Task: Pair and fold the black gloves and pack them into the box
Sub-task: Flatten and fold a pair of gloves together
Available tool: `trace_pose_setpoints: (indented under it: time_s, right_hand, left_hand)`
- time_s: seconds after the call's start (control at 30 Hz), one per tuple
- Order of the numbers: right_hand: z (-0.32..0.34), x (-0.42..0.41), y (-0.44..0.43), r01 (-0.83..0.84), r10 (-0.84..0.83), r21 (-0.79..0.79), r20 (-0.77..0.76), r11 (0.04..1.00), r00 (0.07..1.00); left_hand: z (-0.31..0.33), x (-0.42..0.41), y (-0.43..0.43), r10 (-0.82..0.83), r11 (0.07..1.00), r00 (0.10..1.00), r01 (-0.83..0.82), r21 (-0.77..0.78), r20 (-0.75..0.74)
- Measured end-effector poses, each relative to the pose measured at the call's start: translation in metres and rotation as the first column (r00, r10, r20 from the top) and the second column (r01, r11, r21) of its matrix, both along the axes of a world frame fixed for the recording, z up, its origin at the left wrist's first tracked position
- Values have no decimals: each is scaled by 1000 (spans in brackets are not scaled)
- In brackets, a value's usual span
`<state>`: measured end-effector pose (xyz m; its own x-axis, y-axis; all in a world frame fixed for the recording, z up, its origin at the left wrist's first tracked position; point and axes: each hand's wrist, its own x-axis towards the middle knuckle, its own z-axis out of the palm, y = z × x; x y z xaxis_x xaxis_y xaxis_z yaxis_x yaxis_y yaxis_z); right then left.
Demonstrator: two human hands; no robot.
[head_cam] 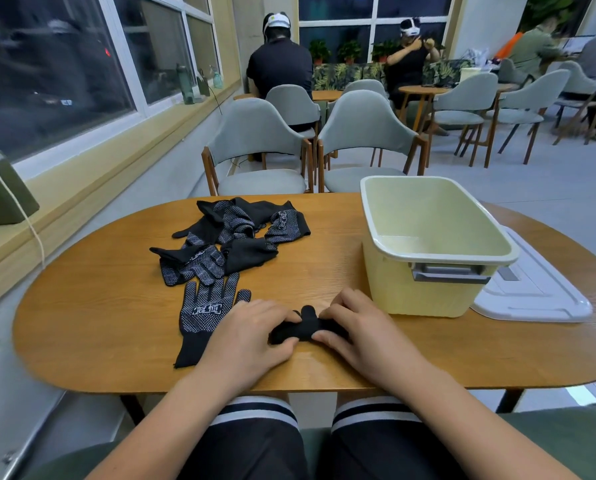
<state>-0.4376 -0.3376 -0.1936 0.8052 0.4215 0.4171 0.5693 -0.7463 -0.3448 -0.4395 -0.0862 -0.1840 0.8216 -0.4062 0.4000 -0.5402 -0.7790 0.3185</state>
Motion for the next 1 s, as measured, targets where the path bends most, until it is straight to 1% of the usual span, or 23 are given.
trace_pose_setpoints:
  time_s: [0.07, 0.13, 0.23, 0.4, 0.53, 0.63, 0.7, 0.8, 1.0]
  right_hand:
    - [1, -3, -5, -25, 25, 14, -13, 1000, 1000]
    - [3, -4, -7, -9, 9, 26, 0, 1000, 1000]
    - [3, -5, -4, 53, -55, 47, 62, 998, 997]
    - [-3, 1, 3, 164, -160, -10, 168, 986, 973]
    - [-10, 5, 20, 305, -281, -60, 251, 951, 926]
    - [-15, 10, 30, 359, -319, -137, 248, 923, 915]
    - [-19, 10, 32, 369, -324, -158, 254, 916, 912]
    - [-23, 6, 32, 353, -309, -136, 266, 926, 913]
    - [-21, 14, 27, 349, -314, -164, 207, 923, 927]
  left_hand:
    - [1, -4, 2, 7, 999, 1000, -7, -34, -16]
    - [1, -5, 3, 24, 998, 999, -25, -54, -30]
    - [2, -2, 2, 41, 997, 998, -45, -69, -55]
    - [0, 10, 1, 104, 991, 991, -110, -75, -85]
    - [-4, 19, -8, 180, 976, 983, -181, -123, -24]
    - [-4, 23, -15, 218, 966, 975, -212, -148, 30]
    - [-4, 25, -16, 211, 972, 975, -201, -124, 71]
    - [-7, 22, -12, 153, 987, 982, -148, -60, 109]
    - [-5, 22, 7, 48, 999, 999, -48, 9, -21]
